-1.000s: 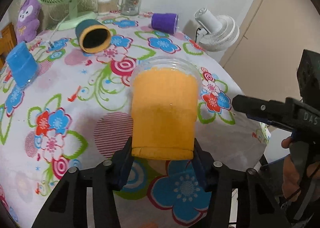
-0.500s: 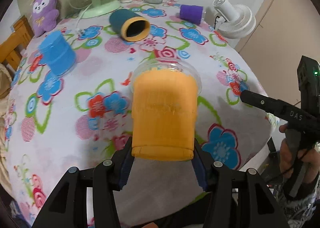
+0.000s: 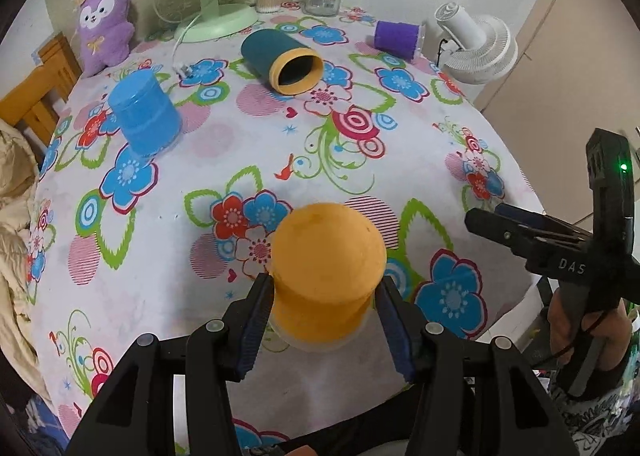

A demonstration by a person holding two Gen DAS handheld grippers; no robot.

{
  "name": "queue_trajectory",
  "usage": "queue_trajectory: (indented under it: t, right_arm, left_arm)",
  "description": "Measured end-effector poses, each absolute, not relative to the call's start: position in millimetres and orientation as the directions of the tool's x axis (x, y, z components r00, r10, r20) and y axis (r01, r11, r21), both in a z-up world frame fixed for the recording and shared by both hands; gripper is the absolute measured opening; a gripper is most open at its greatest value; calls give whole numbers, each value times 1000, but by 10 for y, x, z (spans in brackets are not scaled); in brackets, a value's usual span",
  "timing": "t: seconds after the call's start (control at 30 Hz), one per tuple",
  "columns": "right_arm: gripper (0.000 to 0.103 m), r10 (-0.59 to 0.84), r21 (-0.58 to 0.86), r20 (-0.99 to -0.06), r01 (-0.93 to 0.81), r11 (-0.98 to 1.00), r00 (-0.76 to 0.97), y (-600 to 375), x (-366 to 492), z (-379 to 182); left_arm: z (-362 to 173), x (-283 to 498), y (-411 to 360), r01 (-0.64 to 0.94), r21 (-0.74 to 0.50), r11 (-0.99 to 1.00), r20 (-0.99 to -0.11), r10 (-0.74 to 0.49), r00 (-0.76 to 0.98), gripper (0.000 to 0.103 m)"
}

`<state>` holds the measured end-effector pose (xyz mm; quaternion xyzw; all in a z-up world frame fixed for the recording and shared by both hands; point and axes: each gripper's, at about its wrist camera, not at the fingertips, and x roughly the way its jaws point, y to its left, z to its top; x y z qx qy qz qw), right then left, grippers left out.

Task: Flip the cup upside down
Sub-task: 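Lower the inverted orange cup onto the tablecloth with the right gripper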

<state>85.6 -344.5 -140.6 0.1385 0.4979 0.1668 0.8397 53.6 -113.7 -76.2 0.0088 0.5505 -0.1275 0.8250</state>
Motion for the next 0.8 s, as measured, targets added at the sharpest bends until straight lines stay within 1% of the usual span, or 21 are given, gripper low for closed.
queue_trajectory:
  t: [0.13,0.2,0.37,0.47,0.63,0.8]
  right_arm:
    - [92,417,397,-791,-143,907,448,-3443,852,-1403]
    - [92,417,395,-791,-146,907,447,-3437,847,-1398]
    - [92,417,390,-792,-154,908,446,-3401,844,-1379]
    - [92,419,389,-791,-162,907,447,-3370,838,-1361]
    - [92,419,382,-794,-175,908,441,-3313,831,-1347]
    - [92,412,367,-796,-188,911,443,-3262,822,-1292]
  left_arm:
    - [-733,526,-1159,231,-135,963,-905,-215,368,56]
    - [-719,517,-1153,232,-141,962,-902,-222,371,59]
    - [-702,498,-1128,225,-138,964,-900,-217,379,69]
    - [-706,485,-1107,218,-131,967,-901,-208,381,73]
    - [-703,463,-1075,210,-125,970,-902,-199,383,76]
    - [-663,441,-1056,206,-121,971,-898,-195,394,83]
